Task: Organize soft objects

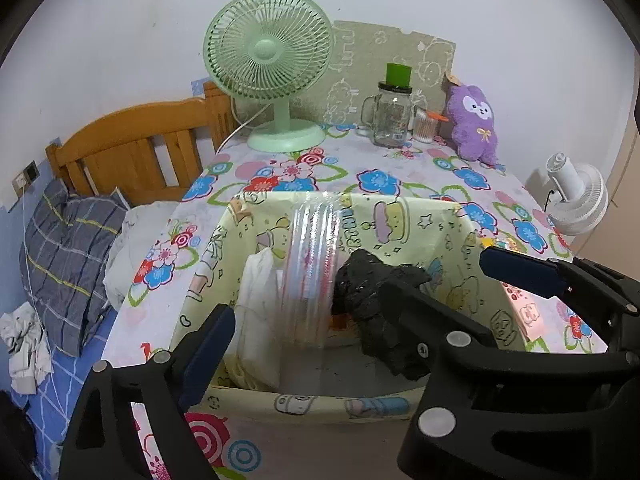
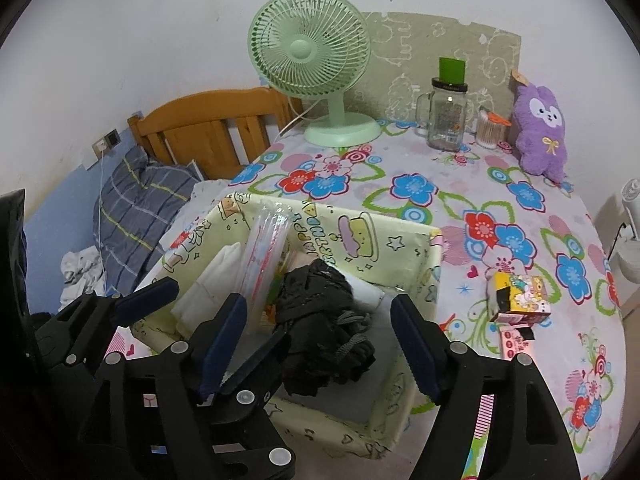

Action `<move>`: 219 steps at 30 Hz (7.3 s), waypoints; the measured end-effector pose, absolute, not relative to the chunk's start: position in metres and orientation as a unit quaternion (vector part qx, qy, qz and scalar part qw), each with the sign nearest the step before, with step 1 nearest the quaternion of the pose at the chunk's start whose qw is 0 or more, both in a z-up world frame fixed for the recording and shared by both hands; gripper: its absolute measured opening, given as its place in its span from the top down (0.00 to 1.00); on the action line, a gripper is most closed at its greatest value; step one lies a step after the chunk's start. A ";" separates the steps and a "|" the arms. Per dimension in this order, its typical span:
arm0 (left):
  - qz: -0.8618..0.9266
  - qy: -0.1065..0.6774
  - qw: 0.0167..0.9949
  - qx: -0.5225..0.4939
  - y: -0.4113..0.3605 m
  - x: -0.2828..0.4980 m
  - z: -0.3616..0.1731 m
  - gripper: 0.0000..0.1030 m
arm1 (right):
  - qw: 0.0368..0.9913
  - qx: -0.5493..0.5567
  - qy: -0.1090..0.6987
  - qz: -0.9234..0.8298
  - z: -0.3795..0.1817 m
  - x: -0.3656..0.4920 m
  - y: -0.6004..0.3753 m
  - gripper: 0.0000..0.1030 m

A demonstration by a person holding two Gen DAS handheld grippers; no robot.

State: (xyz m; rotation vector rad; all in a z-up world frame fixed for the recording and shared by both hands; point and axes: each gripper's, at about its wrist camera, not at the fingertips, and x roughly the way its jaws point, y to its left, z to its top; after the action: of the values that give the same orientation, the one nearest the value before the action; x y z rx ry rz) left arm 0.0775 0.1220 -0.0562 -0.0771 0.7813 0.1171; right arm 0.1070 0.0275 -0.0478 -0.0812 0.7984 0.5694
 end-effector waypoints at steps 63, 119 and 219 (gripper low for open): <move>-0.032 0.316 0.948 0.023 -0.036 0.079 -0.002 0.00 | 0.941 -0.005 0.292 0.172 0.006 0.084 -0.142 0.06; -0.013 0.433 0.901 0.008 -0.085 0.171 -0.121 0.16 | 0.897 0.041 0.418 0.141 -0.124 0.177 -0.198 0.06; 0.021 0.456 0.890 -0.026 -0.064 0.183 -0.130 0.62 | 0.883 0.005 0.443 0.157 -0.143 0.216 -0.156 0.87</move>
State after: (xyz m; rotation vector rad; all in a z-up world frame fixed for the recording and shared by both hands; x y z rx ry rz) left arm 0.1828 -0.0640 -0.1305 -0.0543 0.9464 0.0433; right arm 0.2162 -0.1562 -0.1434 0.0109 0.9226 0.3269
